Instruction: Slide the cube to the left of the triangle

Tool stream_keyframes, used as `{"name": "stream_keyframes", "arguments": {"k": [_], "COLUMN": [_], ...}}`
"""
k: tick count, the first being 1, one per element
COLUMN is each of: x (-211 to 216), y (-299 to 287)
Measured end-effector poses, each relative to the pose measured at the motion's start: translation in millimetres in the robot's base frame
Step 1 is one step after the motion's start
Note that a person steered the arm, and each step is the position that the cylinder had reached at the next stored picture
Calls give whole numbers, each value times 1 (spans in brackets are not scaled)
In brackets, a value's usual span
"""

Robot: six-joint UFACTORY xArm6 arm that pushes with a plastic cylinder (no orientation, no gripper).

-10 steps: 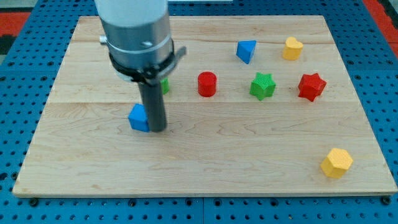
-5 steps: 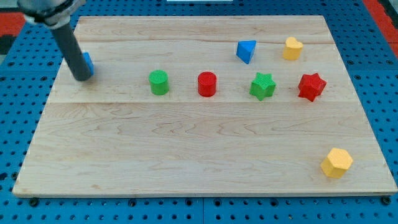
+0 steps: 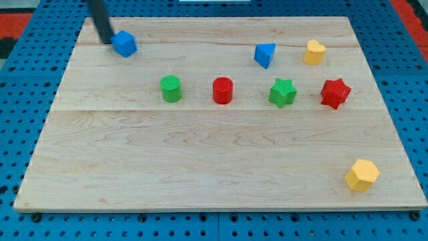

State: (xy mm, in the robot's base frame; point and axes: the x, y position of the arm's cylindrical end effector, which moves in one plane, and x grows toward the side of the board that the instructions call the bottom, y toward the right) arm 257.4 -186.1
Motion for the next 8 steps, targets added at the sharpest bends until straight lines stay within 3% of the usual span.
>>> {"name": "stream_keyframes", "arguments": {"k": [1,2,4,5,6,8], "x": [5,11,18,15,32,50], "y": [74,27,133,63,51,108]}}
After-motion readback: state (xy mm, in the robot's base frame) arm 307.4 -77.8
